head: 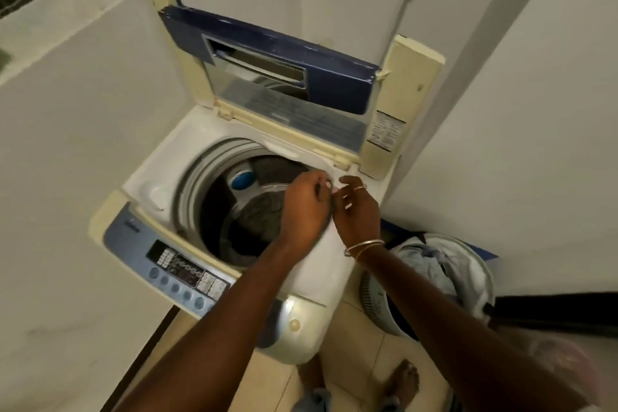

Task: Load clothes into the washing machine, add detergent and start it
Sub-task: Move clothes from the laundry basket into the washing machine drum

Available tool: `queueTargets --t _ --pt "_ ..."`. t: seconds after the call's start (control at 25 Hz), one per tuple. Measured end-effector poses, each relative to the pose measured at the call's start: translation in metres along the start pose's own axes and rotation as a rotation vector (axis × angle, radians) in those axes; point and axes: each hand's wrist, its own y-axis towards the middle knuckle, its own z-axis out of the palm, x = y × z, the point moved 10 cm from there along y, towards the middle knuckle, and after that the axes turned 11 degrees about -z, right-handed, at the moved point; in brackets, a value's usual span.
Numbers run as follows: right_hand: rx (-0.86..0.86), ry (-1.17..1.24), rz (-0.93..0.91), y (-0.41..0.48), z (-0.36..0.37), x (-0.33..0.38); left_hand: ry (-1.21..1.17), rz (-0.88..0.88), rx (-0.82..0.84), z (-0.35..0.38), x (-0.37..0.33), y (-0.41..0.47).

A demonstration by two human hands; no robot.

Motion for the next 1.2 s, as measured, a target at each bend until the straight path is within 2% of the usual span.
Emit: queueTargets --t 0.12,0.24,0.36,0.56,0.64,0.72,0.88,0.96,1.0,1.12,1.2 --pt "-0.177 -0.002 0.078 -0.009 -0.068 -0.056 -0.035 0.103 0.100 0.076 -0.056 -0.018" --pt "-0.239 -0.013 0.154 -0.024 -0.113 -0.112 -0.014 0.170 0.190 0.145 -0.082 -0.039" --pt "-0.232 -0.089 0.288 -0.048 -0.142 -0.198 0.074 0.127 0.300 0.236 -0.060 -0.048" --pt "0.105 -0.257 0.553 -0.103 -0.136 -0.370 0.182 -0.073 0.516 0.379 0.038 -0.068" --pt "0.204 -0.284 0.592 -0.124 -0.121 -0.437 0.197 -0.153 0.619 0.427 0.085 -0.082" --pt "0.371 -0.342 0.535 -0.141 -0.090 -0.506 0.234 -0.217 0.703 0.471 0.129 -0.091" --pt "0.626 -0.378 0.666 -0.186 -0.033 -0.635 0.206 -0.319 0.746 0.539 0.210 -0.108" --pt "0.756 -0.423 0.656 -0.201 -0.003 -0.669 0.193 -0.376 0.713 0.556 0.243 -0.118" --pt "0.777 -0.454 0.654 -0.207 0.009 -0.682 0.191 -0.381 0.696 0.559 0.254 -0.122" --pt "0.677 -0.628 0.570 -0.200 0.012 -0.686 0.159 -0.360 0.687 0.556 0.259 -0.124" --pt "0.591 -0.578 0.510 -0.188 -0.004 -0.659 0.146 -0.345 0.699 0.548 0.250 -0.115"
